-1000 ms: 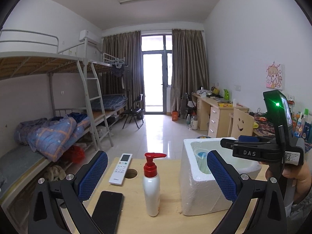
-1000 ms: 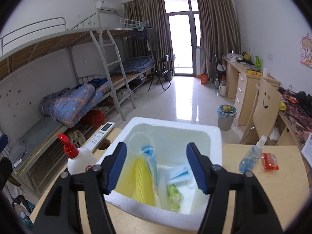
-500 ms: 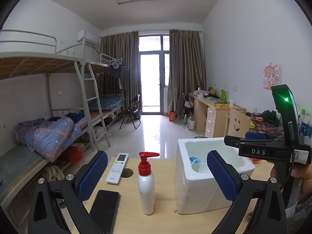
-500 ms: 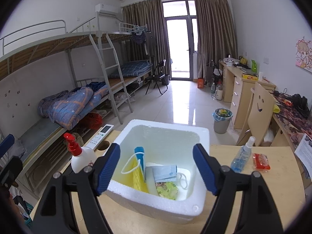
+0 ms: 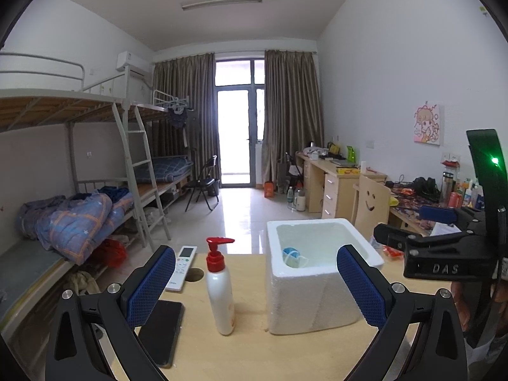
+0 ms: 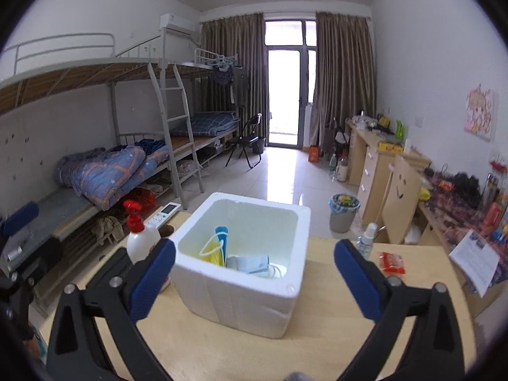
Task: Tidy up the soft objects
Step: 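Withdraw both tools from the box back over the sock and tissue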
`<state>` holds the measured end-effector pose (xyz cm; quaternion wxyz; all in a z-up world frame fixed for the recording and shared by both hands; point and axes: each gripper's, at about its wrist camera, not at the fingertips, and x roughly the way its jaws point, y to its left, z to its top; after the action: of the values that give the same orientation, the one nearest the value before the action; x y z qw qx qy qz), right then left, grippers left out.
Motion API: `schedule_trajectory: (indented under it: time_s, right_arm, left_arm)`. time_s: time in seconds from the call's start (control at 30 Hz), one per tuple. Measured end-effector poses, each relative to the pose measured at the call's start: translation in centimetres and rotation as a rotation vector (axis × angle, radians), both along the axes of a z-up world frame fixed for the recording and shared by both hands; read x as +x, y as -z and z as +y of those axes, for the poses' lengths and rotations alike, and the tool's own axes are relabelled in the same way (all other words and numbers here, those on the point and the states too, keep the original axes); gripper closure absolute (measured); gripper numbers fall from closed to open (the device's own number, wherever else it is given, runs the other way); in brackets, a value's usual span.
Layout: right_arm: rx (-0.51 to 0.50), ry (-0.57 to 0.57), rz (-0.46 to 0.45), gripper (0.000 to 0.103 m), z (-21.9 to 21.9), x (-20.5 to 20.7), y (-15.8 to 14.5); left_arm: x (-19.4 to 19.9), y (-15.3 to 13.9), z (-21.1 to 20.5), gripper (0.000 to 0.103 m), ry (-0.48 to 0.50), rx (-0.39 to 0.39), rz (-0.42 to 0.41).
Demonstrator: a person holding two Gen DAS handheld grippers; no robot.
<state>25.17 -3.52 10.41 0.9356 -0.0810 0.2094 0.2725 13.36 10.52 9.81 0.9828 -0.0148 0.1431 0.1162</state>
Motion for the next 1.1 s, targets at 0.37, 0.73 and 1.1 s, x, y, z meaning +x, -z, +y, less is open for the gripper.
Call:
schedule_trajectory:
  time_s: [0.37,0.73,1.1]
  right_arm:
    - [0.027,0.033,-0.083,0.001,-3.4,-5.8,-0.5]
    - [0.006,0.152,-0.137,0.001,-6.8,-8.8,0.8]
    - [0.029,0.217,-0.145,0.001,-10.3,-11.9,2.7]
  left_arm:
    - [-4.0,-0.5,-2.5,0.001,0.034,0.000,-0.035]
    - [-5.9,0.9,-5.0,0.001,0.096,0.003,-0.044]
    - [-7.7,2.6,-7.7,0.001,0.141,0.015,-0.048]
